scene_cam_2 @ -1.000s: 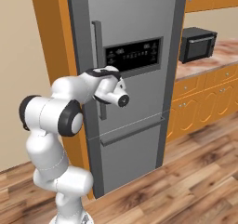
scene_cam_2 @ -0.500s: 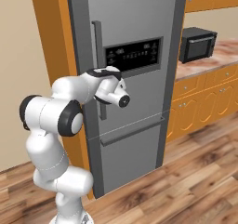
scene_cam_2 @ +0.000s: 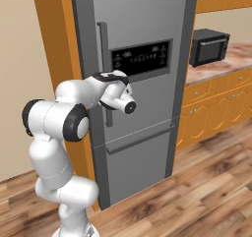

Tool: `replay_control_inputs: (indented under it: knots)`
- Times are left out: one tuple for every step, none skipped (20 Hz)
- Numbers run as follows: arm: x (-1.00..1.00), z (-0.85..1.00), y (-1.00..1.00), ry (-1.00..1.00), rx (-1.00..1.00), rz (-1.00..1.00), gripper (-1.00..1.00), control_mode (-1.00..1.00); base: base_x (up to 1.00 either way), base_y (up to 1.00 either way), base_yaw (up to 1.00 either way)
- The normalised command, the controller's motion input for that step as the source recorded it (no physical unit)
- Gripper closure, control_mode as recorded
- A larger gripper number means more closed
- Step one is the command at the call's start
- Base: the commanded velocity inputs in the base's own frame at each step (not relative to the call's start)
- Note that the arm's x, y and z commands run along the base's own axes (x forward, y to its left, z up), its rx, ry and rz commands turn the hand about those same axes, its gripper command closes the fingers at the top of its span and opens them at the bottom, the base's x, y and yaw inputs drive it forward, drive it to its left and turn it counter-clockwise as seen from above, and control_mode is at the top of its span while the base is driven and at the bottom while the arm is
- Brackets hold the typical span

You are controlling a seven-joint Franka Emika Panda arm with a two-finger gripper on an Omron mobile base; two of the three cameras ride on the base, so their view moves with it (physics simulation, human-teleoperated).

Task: Open the fridge, grab two sodas, and place both sodas inside the bowl with ice on the dining counter.

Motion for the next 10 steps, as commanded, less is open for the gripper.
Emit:
replay_control_inputs:
  knots:
    - [0.34,-0.03,0.29,0.01,0.00,0.01,-1.00,-1.00,0.00,0.00,0.00]
    - [0.34,-0.03,0.28,0.01,0.00,0.02,-1.00,-1.00,0.00,0.00,0.00]
    - [0.34,-0.03,0.31,0.01,0.00,0.02,-1.00,-1.00,0.00,0.00,0.00]
    - [0.35,-0.02,0.31,0.01,0.00,0.02,-1.00,-1.00,0.00,0.00,0.00]
    - [0.35,-0.02,0.31,0.01,0.00,0.01,-1.00,-1.00,0.00,0.00,0.00]
    - [0.33,-0.02,0.31,0.00,0.00,0.01,-1.00,-1.00,0.00,0.00,0.00]
    - [0.30,-0.04,0.31,0.00,0.00,0.01,-1.00,-1.00,0.00,0.00,0.00]
    - [0.27,-0.07,0.38,0.01,0.00,0.00,-1.00,-1.00,0.00,0.00,0.00]
    - [0.29,-0.03,0.42,0.03,0.00,0.00,1.00,-1.00,0.00,0.00,0.00]
    - [0.27,-0.02,0.42,0.03,0.00,0.00,1.00,-1.00,0.00,0.00,0.00]
